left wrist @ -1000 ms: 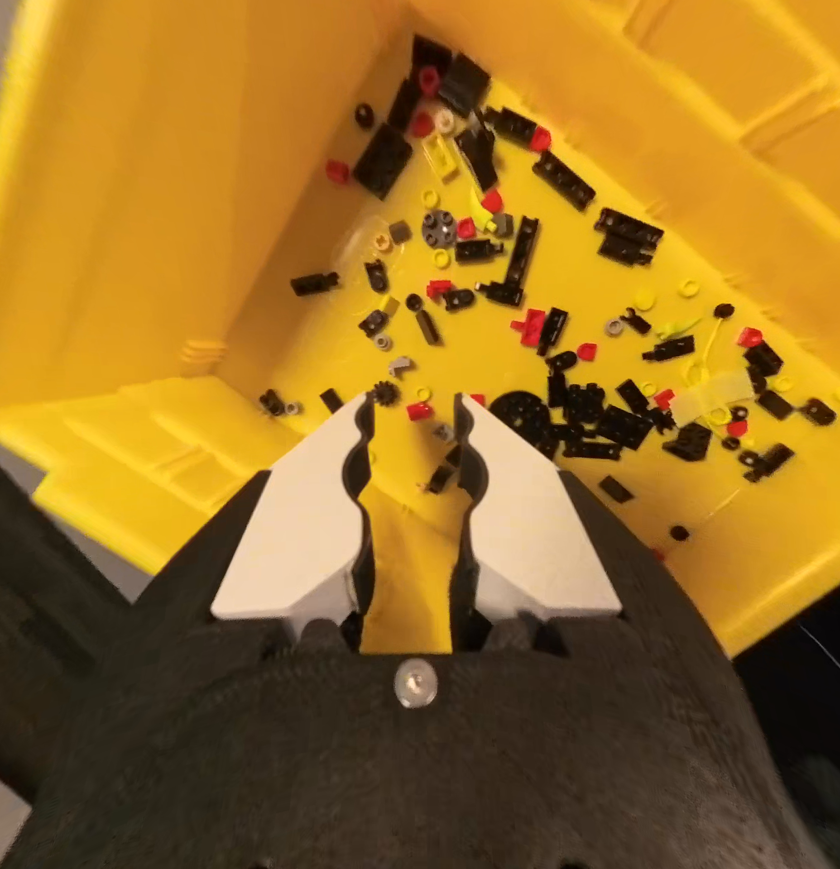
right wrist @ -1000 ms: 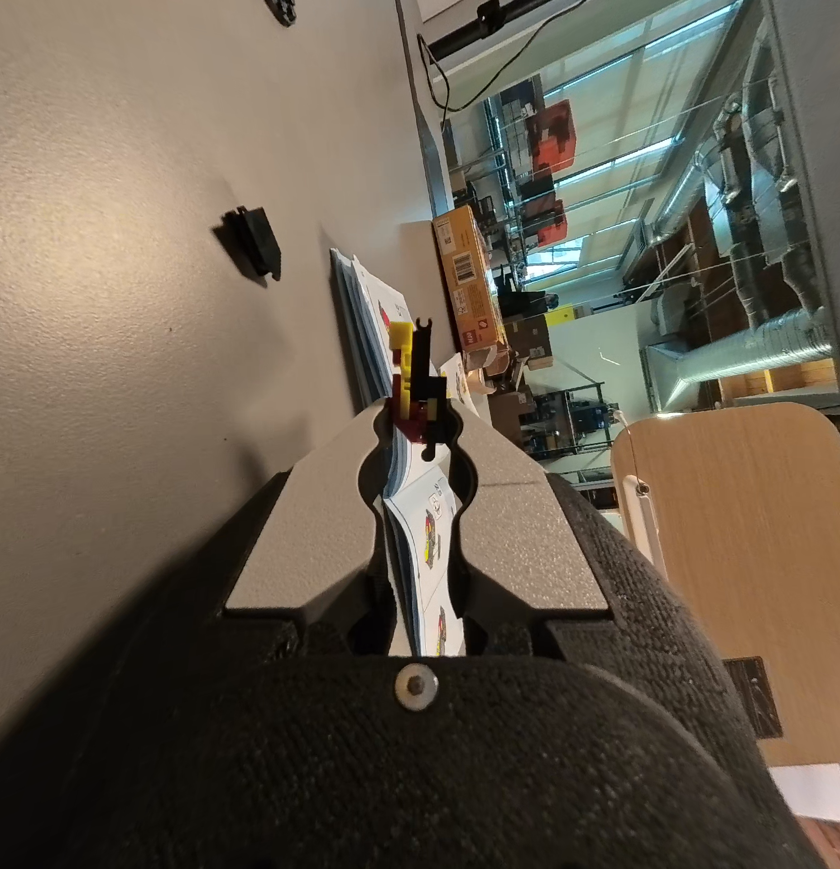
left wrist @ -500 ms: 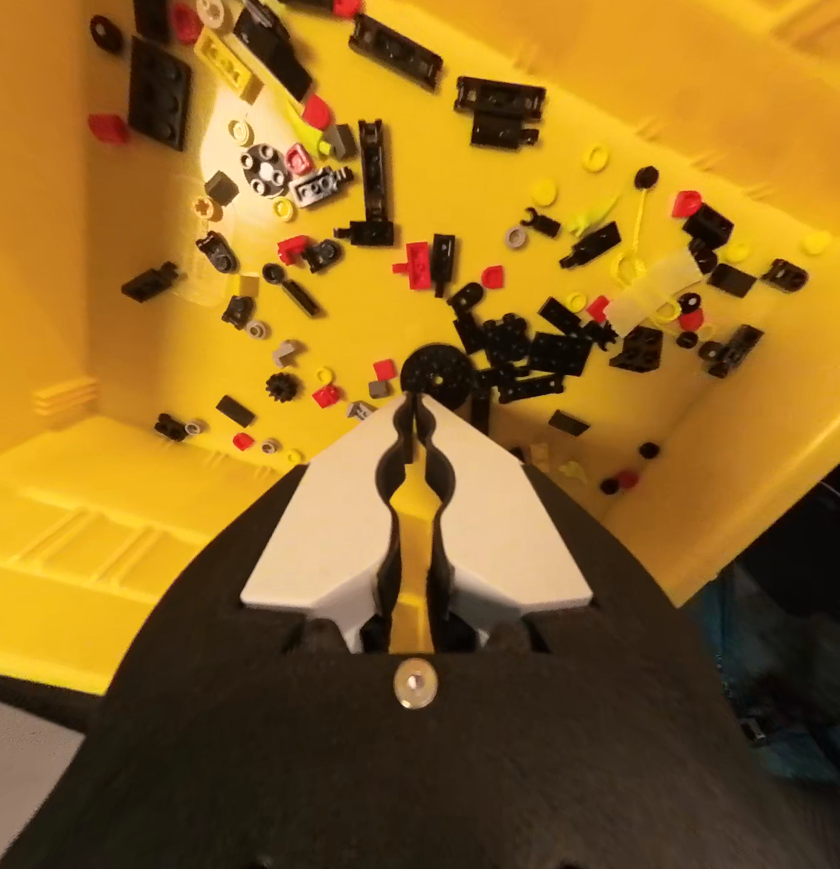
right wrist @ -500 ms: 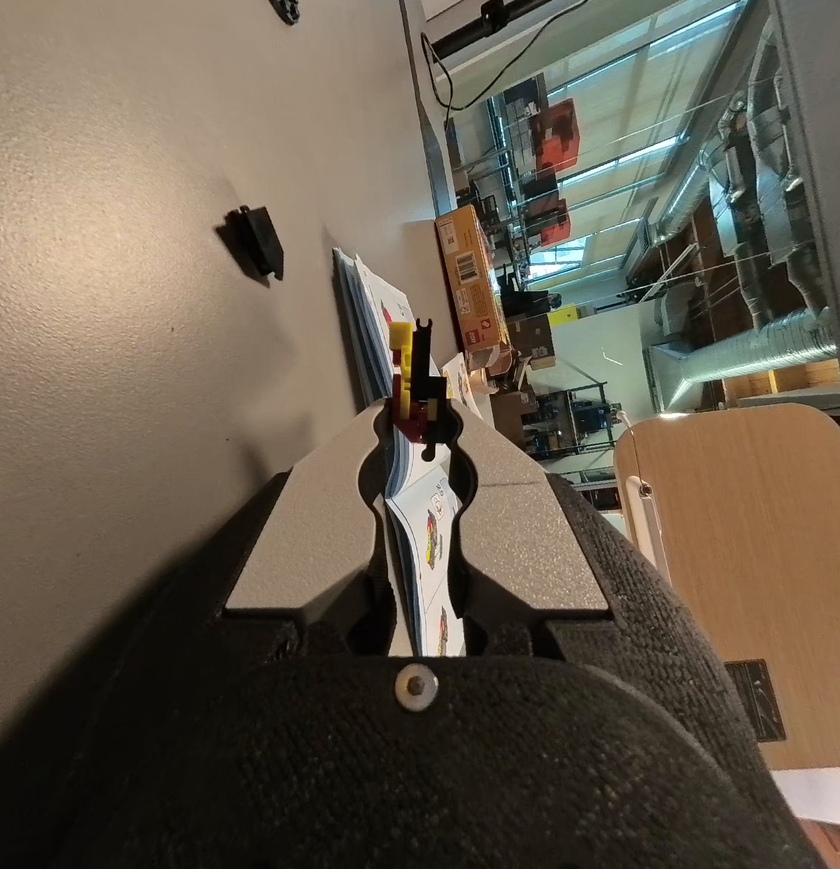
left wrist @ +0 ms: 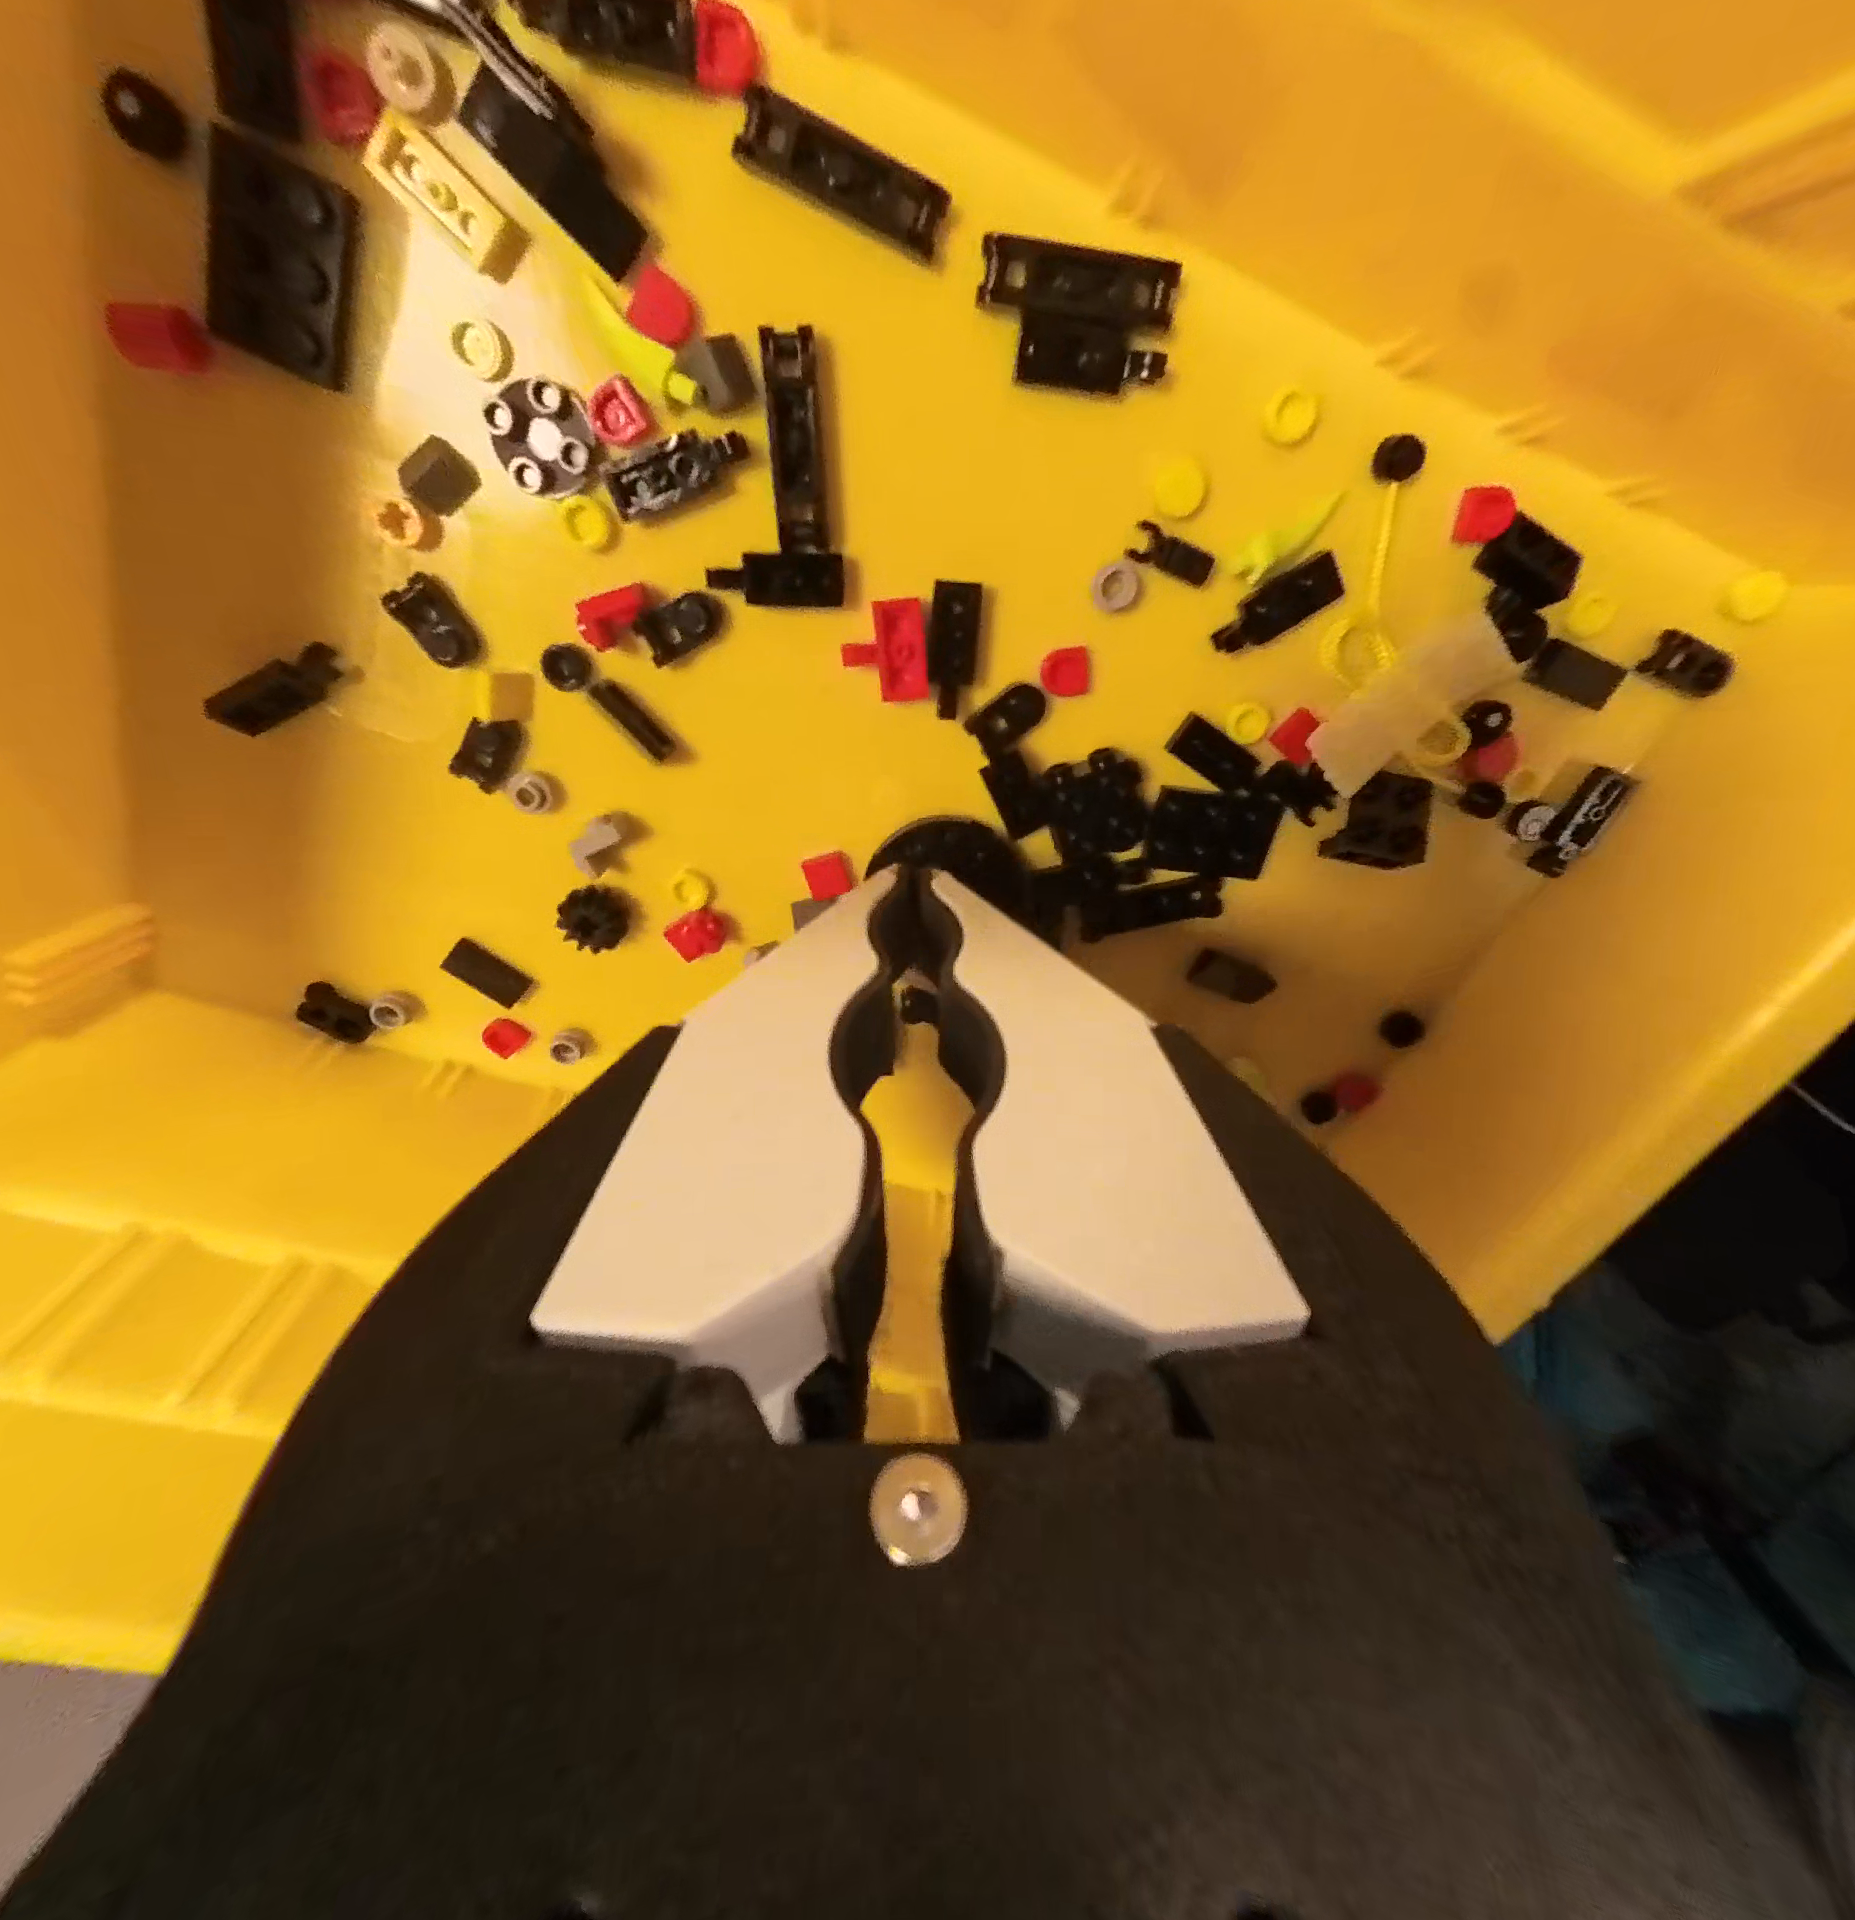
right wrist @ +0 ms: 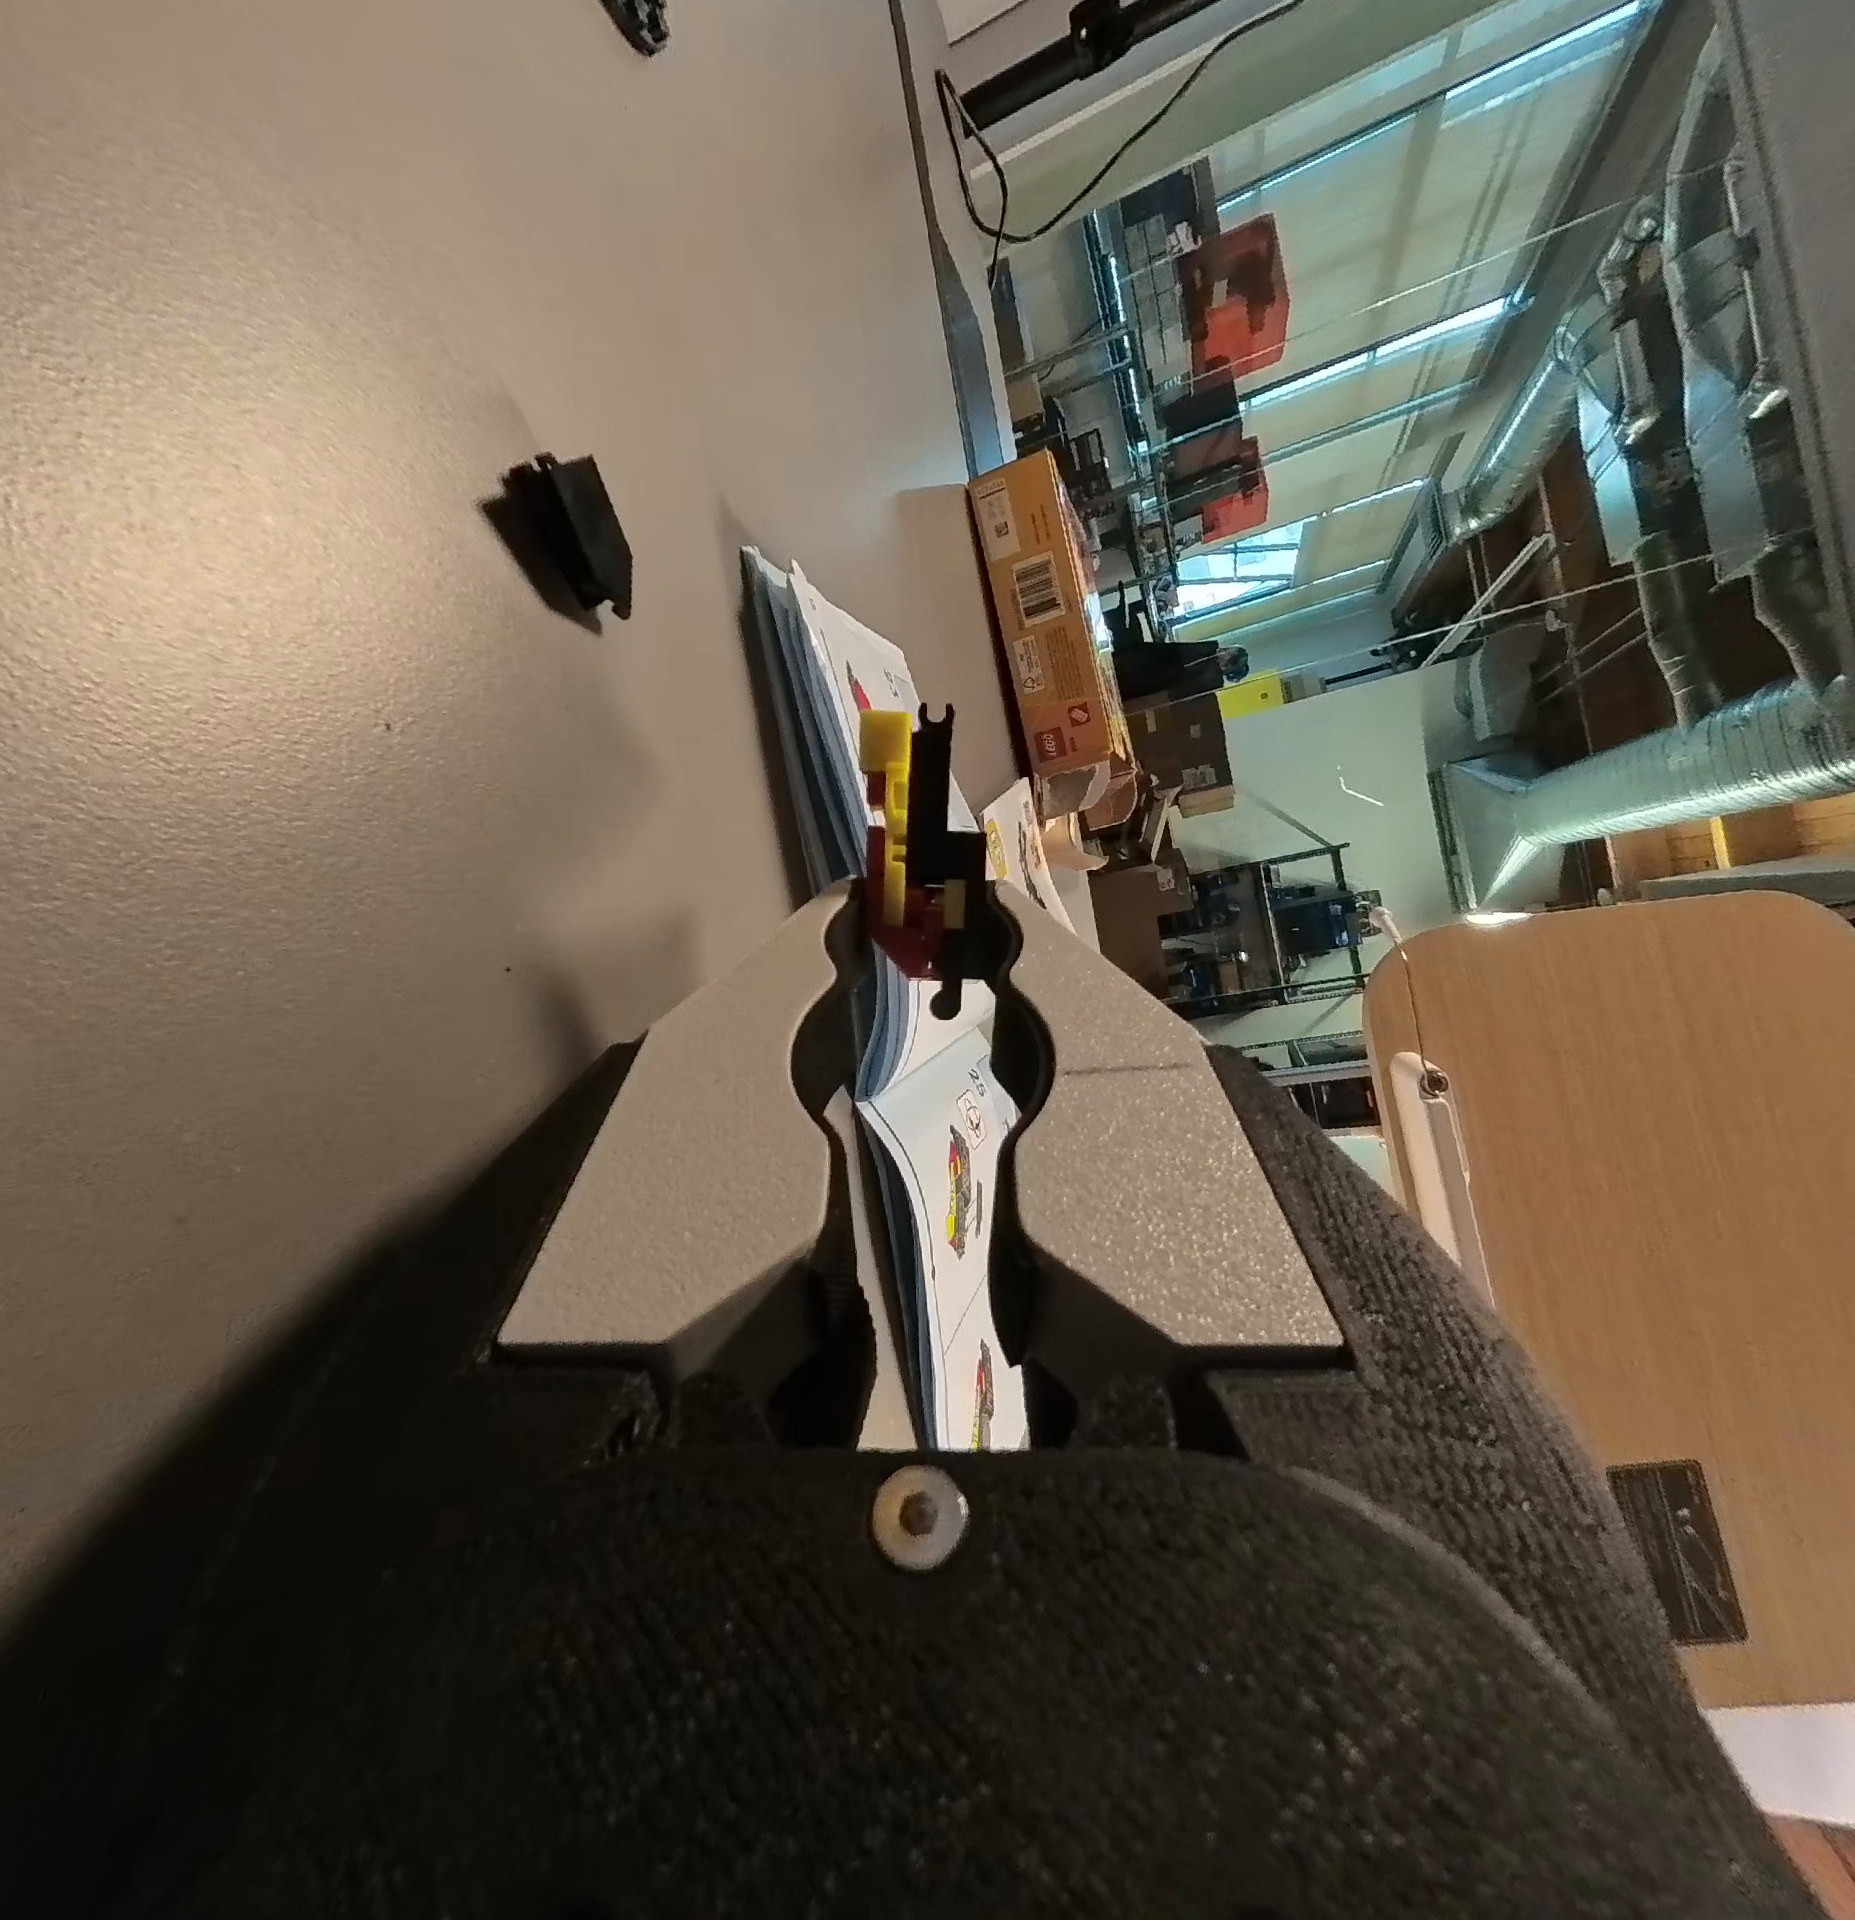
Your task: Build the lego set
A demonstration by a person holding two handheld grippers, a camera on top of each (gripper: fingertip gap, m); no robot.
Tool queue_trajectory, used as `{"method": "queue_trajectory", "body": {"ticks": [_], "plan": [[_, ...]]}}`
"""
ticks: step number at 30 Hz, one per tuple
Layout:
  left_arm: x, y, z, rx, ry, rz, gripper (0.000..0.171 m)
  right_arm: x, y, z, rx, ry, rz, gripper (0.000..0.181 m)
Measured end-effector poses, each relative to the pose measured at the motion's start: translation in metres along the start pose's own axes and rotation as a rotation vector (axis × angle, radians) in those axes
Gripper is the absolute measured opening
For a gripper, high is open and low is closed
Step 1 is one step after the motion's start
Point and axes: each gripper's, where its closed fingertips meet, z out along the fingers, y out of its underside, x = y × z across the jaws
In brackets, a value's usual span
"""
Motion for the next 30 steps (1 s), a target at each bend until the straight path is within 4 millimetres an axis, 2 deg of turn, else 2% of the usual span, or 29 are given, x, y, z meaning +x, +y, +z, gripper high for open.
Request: {"method": "queue_trajectory", "body": {"ticks": [2,4,7,9,12,15,21,30], "plan": [[-0.007,-0.011,-0.003,0.05,-0.04,0.003,0.0,0.0,0.0,0.001,-0.002,-0.002,0.0,0.019],[-0.02,-0.031,-0.011,0.144,-0.09,-0.031,0.0,-0.001,0.0,0.001,-0.003,-0.002,-0.002,0.019],[-0.038,-0.055,-0.02,0.255,-0.098,-0.097,0.009,-0.001,0.0,0.002,-0.005,-0.005,-0.002,0.019],[-0.047,-0.065,-0.017,0.28,-0.068,-0.139,0.016,-0.001,0.001,0.002,-0.006,-0.007,-0.002,0.019],[-0.059,-0.067,-0.006,0.244,-0.045,-0.181,0.021,-0.002,0.001,0.003,-0.008,-0.011,0.002,0.019],[-0.058,-0.067,0.002,0.23,0.002,-0.194,0.021,-0.002,0.002,0.004,-0.008,-0.013,0.006,0.019],[-0.062,-0.072,0.006,0.239,-0.034,-0.15,0.019,-0.002,0.001,0.005,-0.007,-0.015,0.005,0.018],[-0.059,-0.069,0.011,0.179,-0.1,-0.052,0.013,-0.001,-0.002,0.005,0.011,-0.012,0.008,0.019]]}}
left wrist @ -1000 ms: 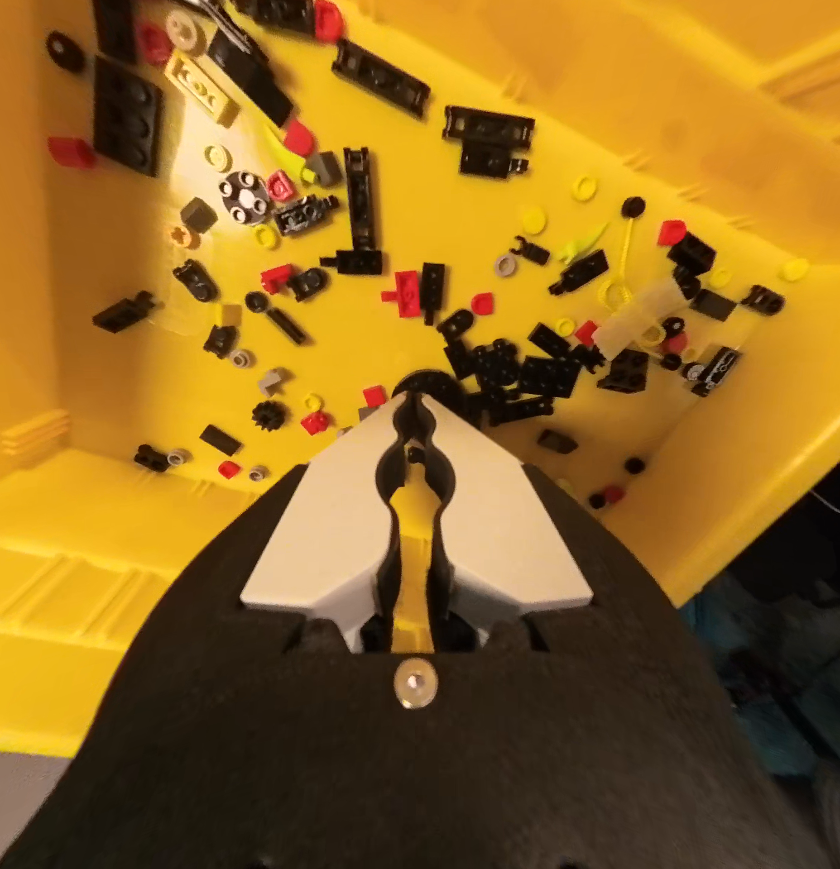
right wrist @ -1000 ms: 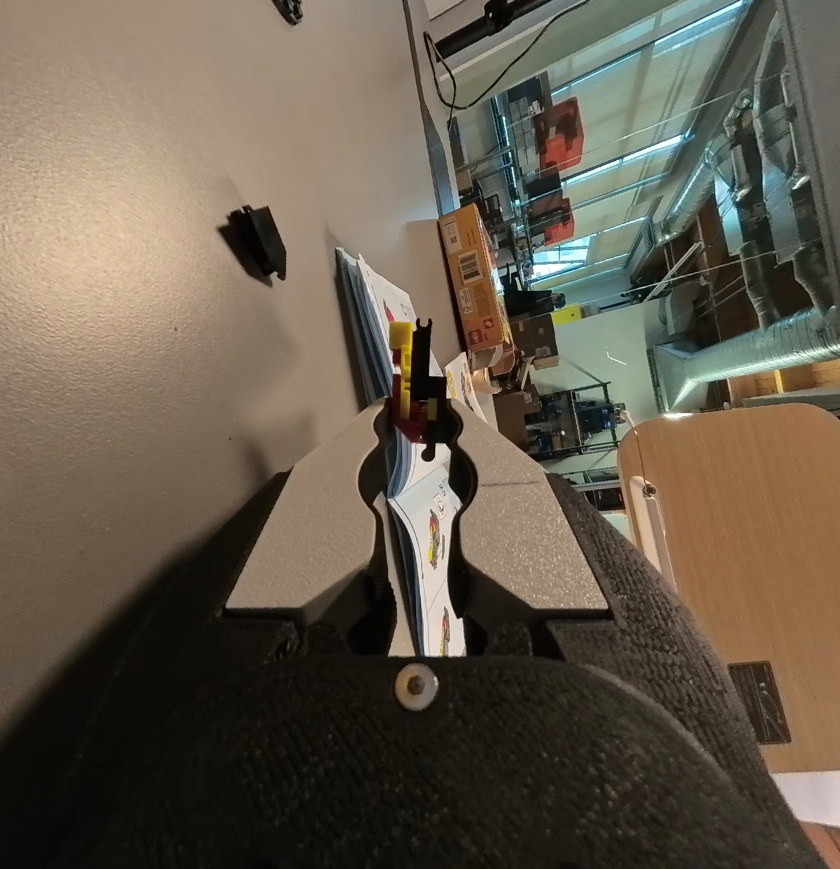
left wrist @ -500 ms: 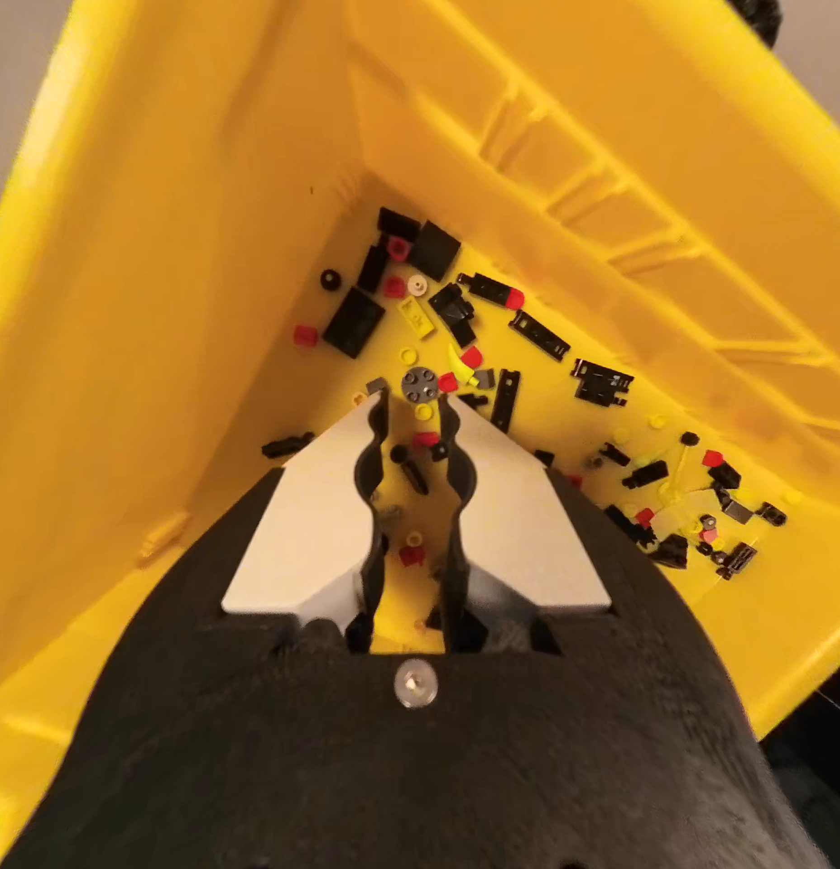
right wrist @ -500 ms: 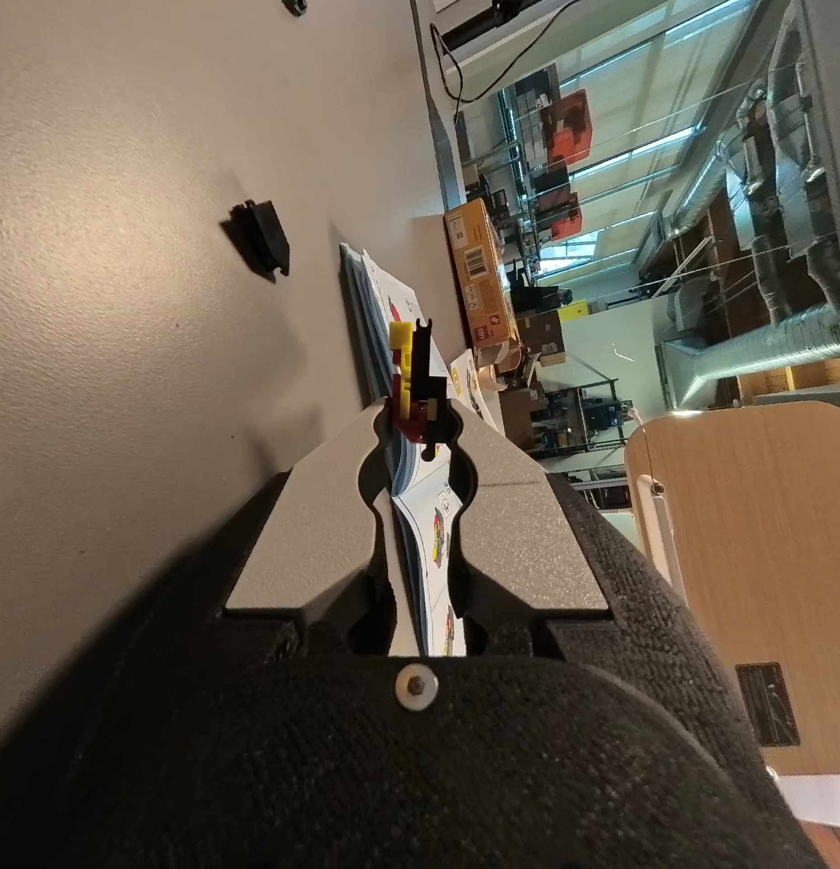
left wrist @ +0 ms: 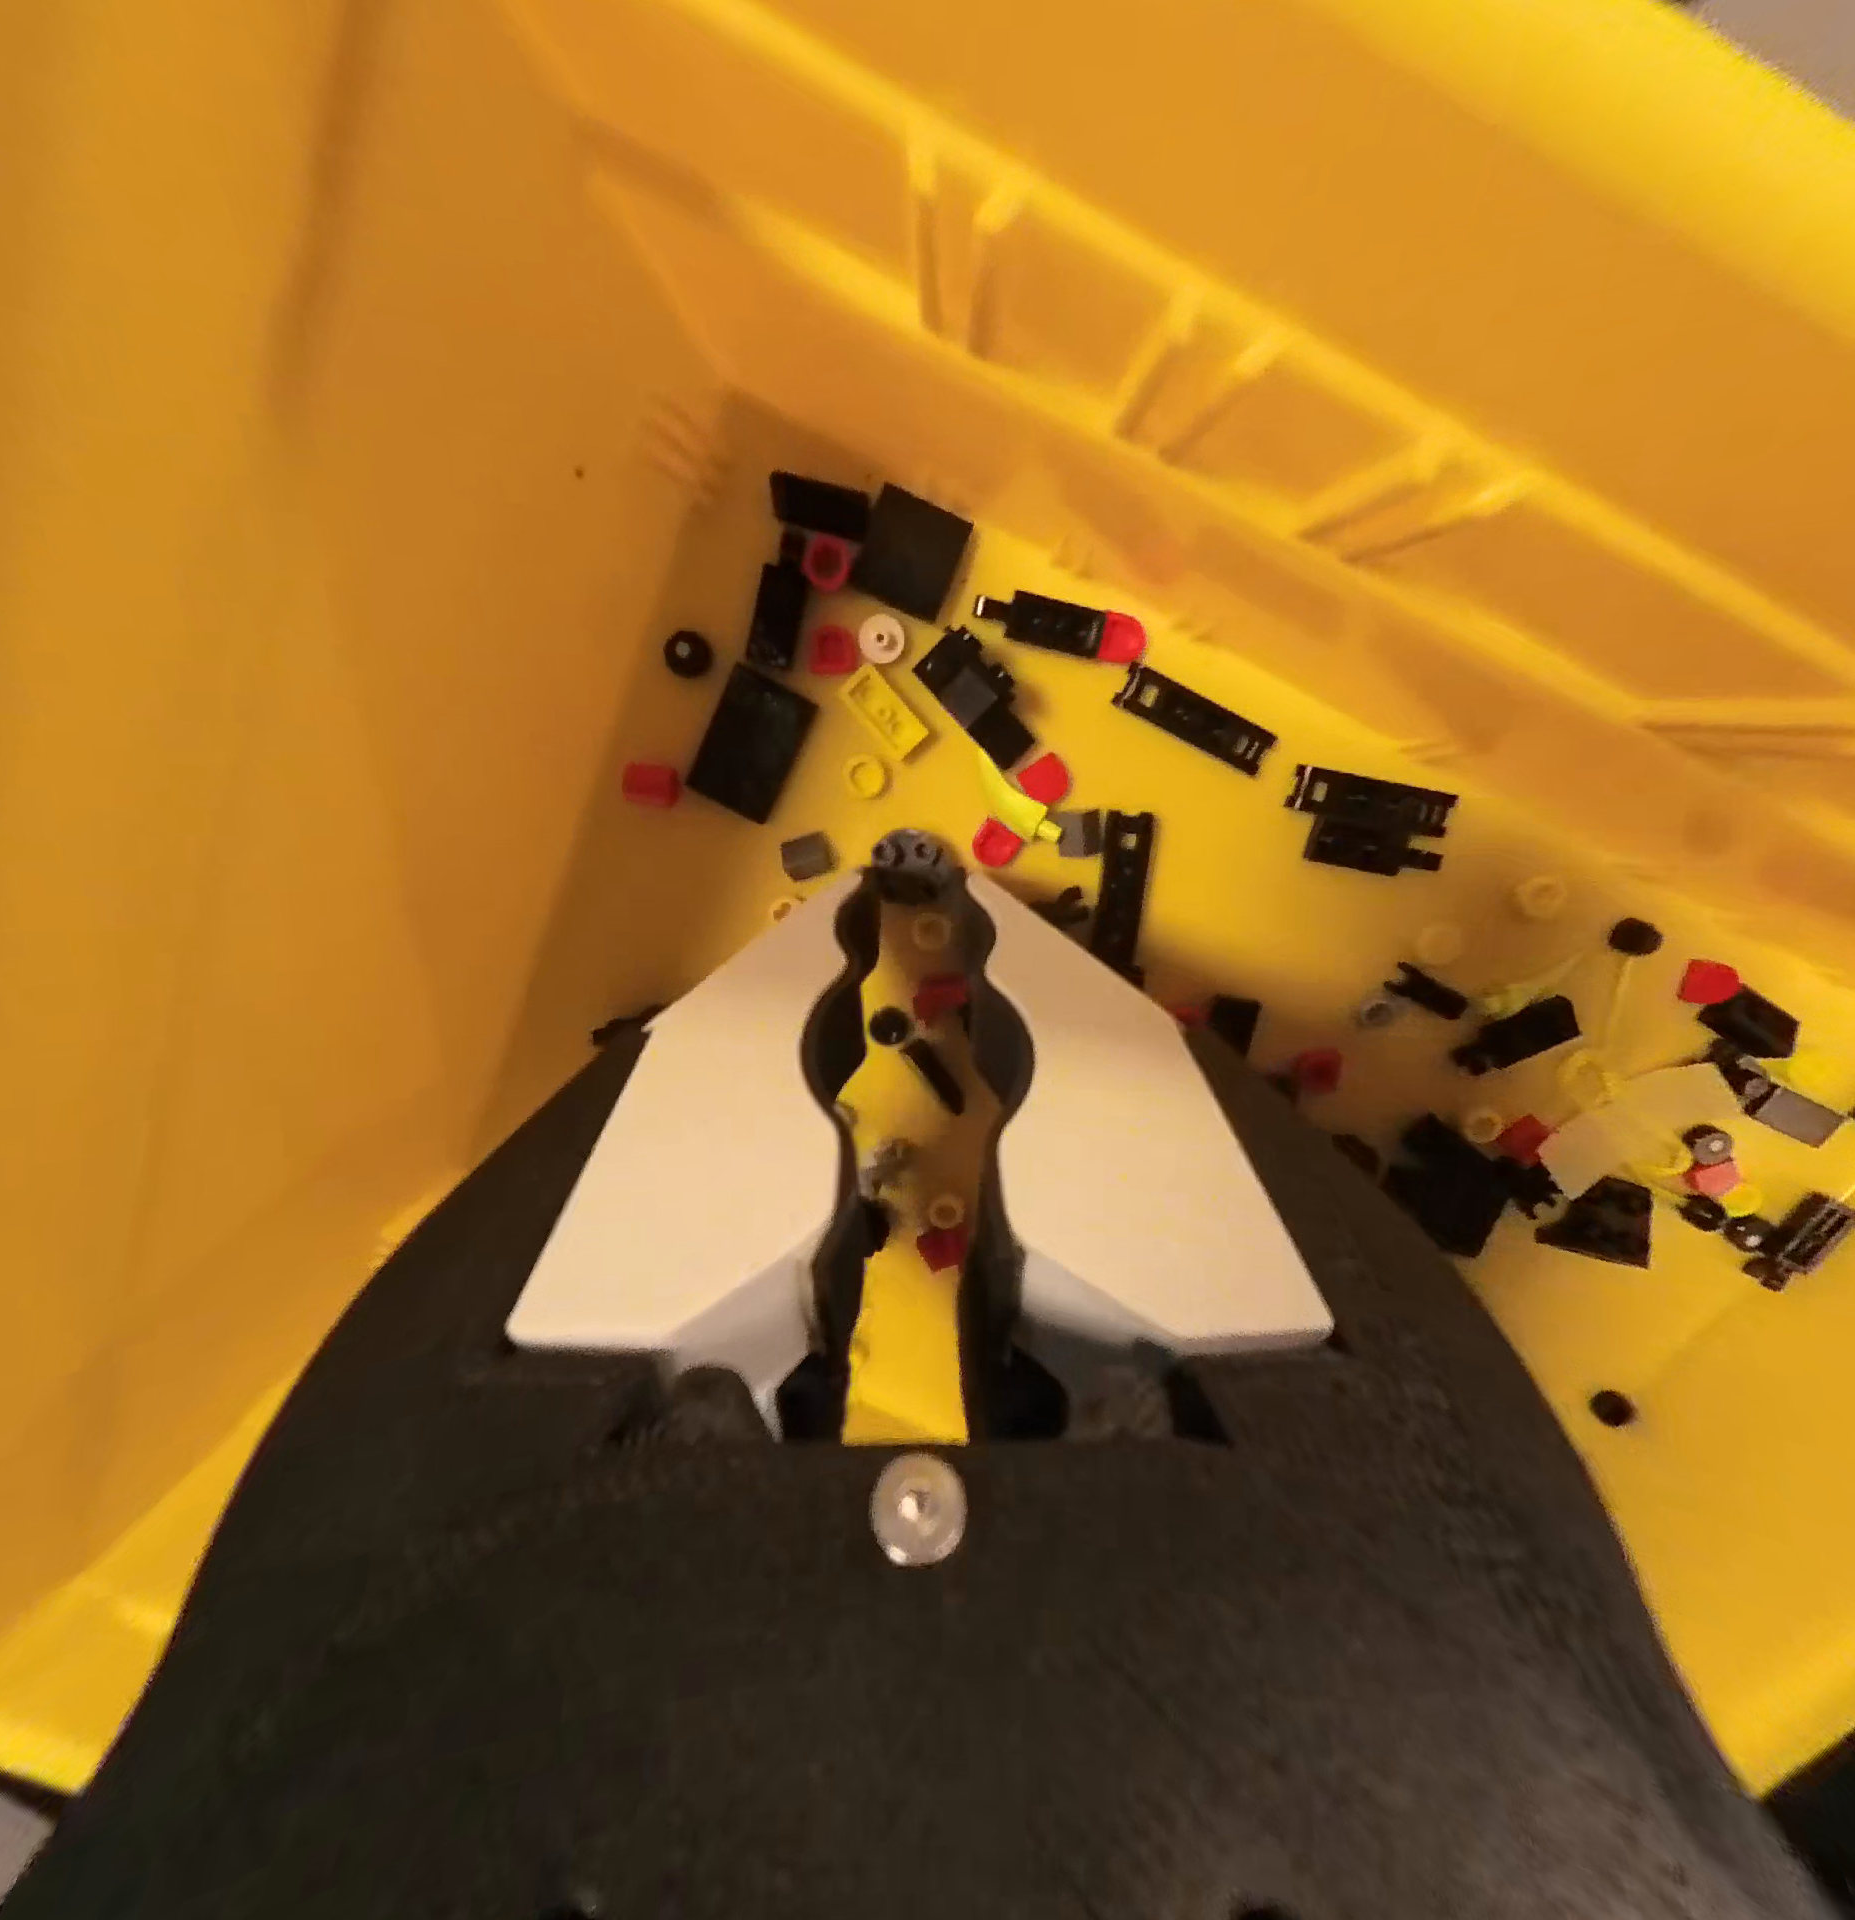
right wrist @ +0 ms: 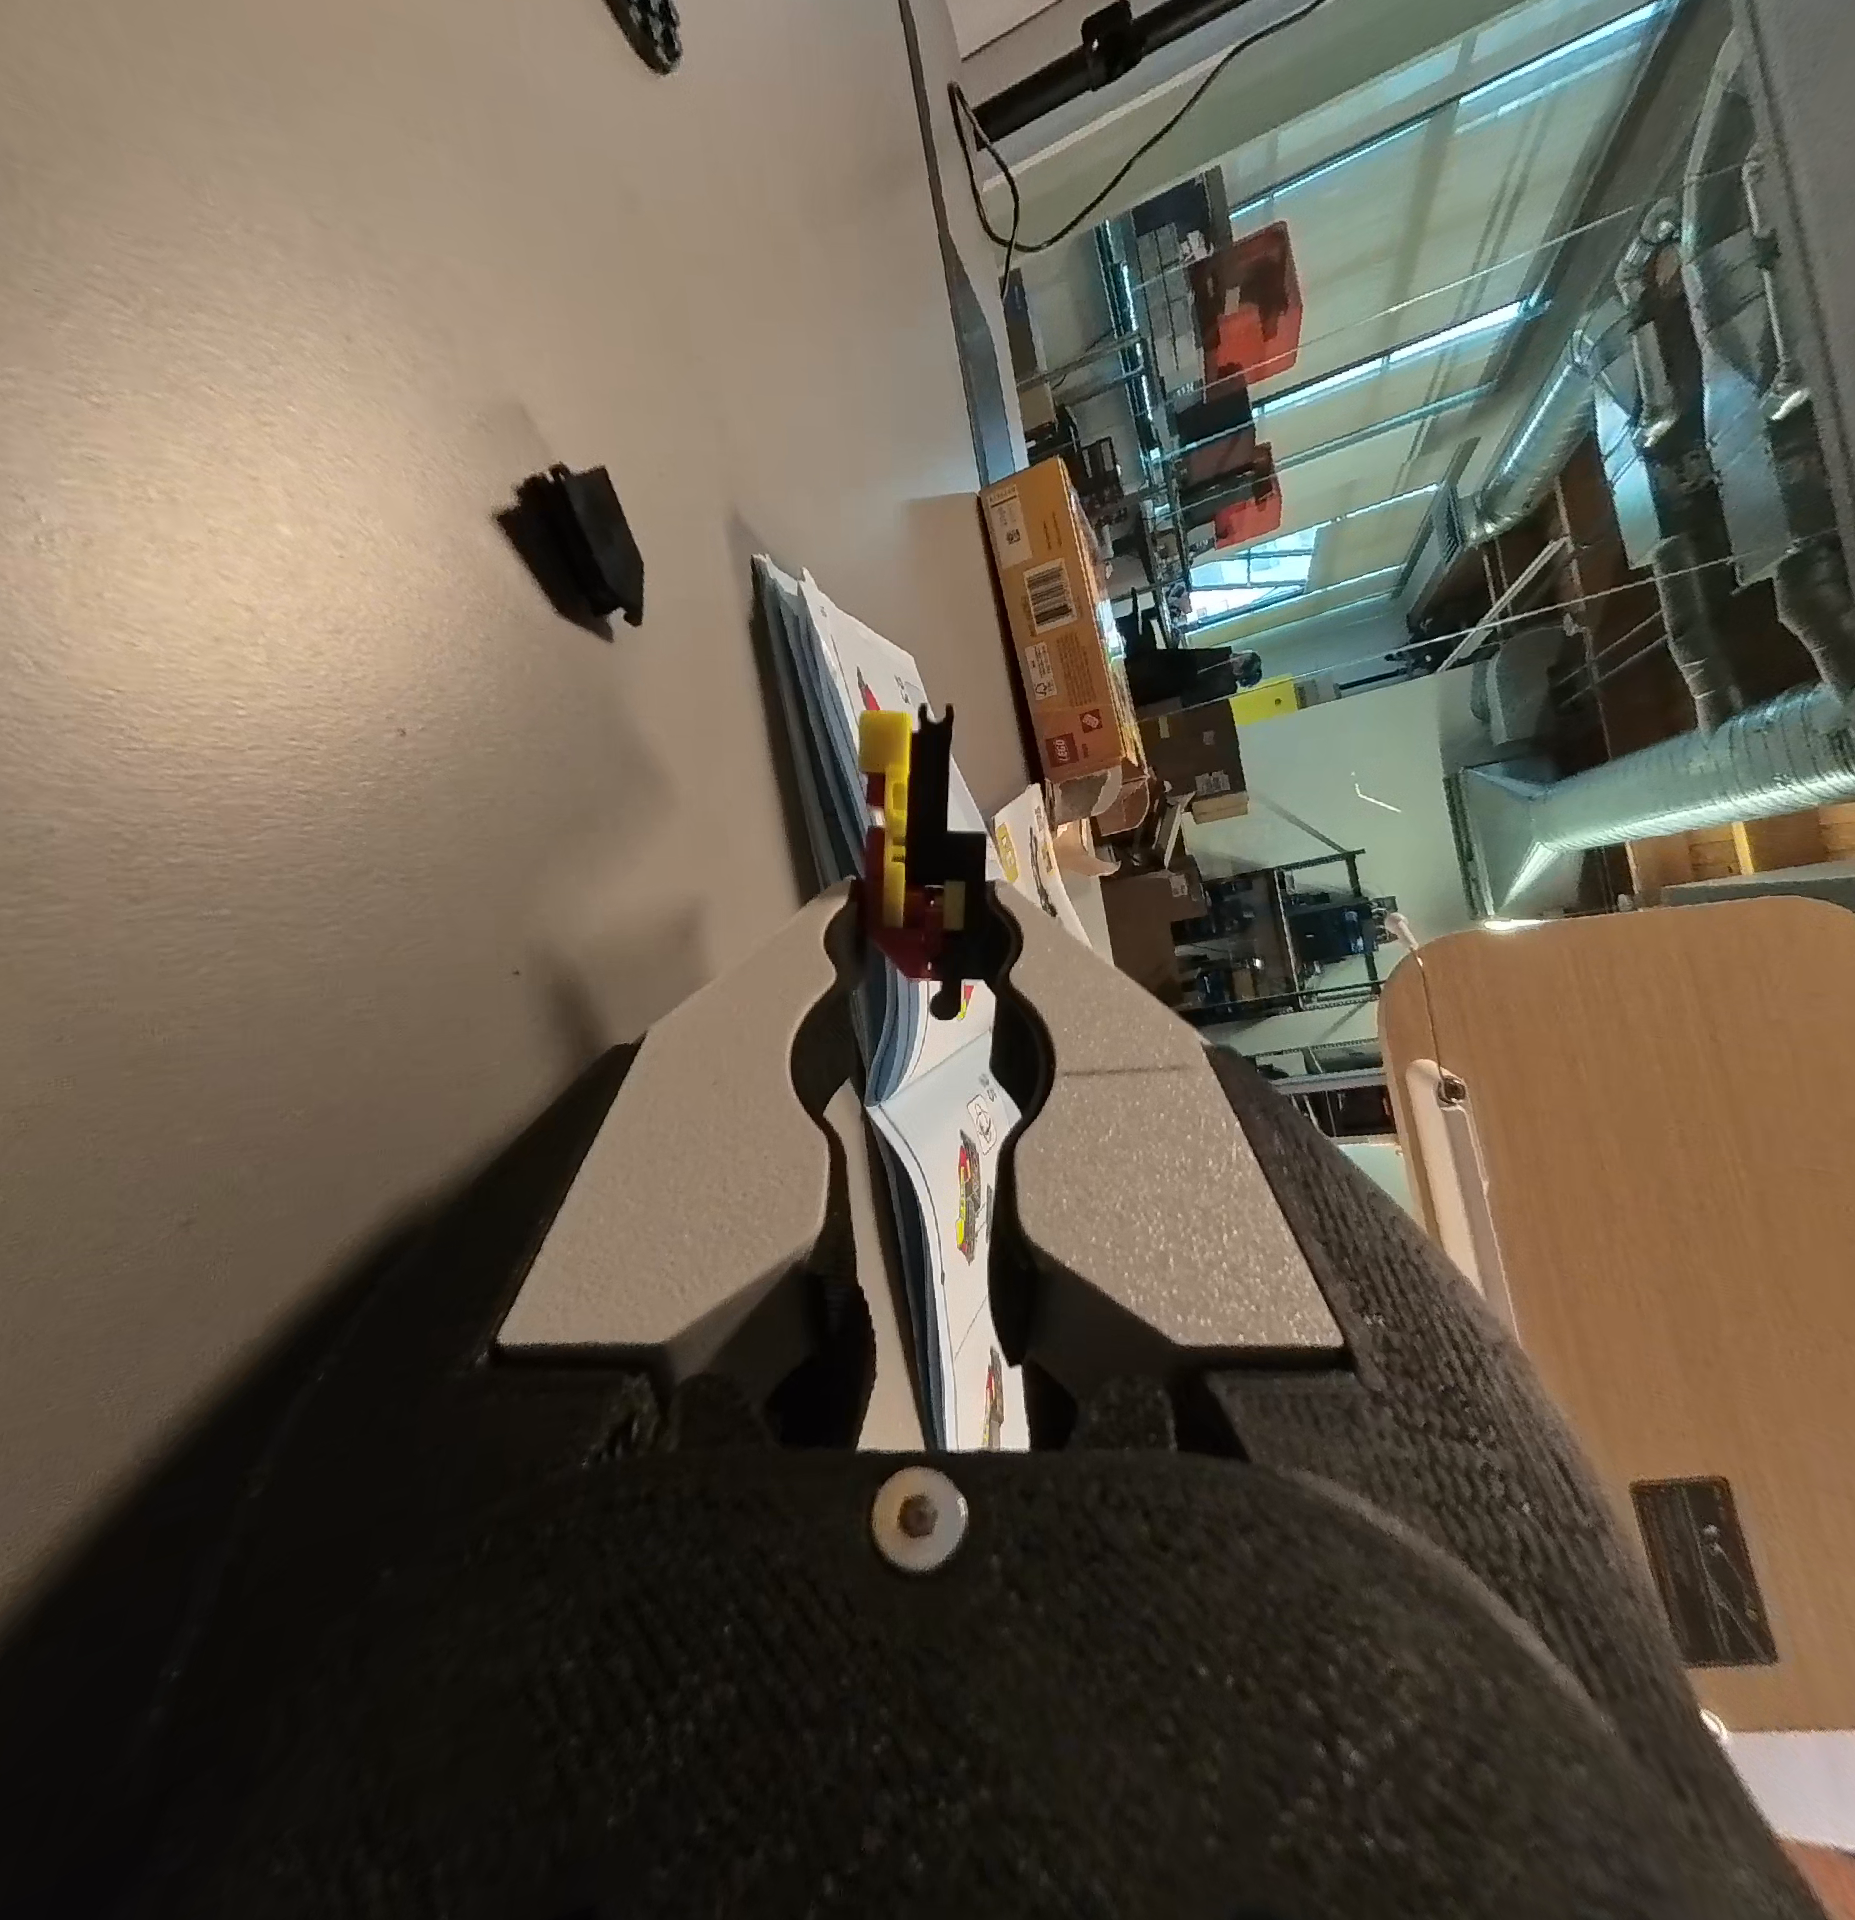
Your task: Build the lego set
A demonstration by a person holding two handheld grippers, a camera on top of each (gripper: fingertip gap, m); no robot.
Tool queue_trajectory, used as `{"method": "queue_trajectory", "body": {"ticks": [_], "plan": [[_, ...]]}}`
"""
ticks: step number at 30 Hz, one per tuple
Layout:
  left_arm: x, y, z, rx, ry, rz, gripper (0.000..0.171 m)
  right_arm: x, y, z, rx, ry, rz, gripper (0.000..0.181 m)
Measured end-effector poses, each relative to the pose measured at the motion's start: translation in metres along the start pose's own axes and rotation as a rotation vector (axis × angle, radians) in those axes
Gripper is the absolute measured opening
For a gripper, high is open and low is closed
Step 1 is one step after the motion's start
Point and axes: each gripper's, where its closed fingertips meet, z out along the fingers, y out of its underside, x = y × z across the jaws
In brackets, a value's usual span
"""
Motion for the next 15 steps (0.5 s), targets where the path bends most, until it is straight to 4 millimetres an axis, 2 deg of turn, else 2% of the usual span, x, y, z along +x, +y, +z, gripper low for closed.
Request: {"method": "queue_trajectory", "body": {"ticks": [4,9,13,15], "plan": [[-0.007,0.0,-0.006,0.03,-0.087,0.066,0.011,0.003,-0.004,-0.003,0.032,0.012,0.0,0.019],[-0.003,-0.024,-0.038,0.167,-0.177,0.108,0.011,0.015,-0.007,-0.012,0.085,0.049,-0.01,0.018],[0.025,-0.062,-0.083,0.329,-0.246,0.182,0.011,0.011,0.001,-0.019,0.097,0.054,-0.141,0.019],[0.044,-0.083,-0.099,0.4,-0.261,0.218,0.011,0.006,0.003,-0.023,0.11,0.048,-0.207,0.019]]}}
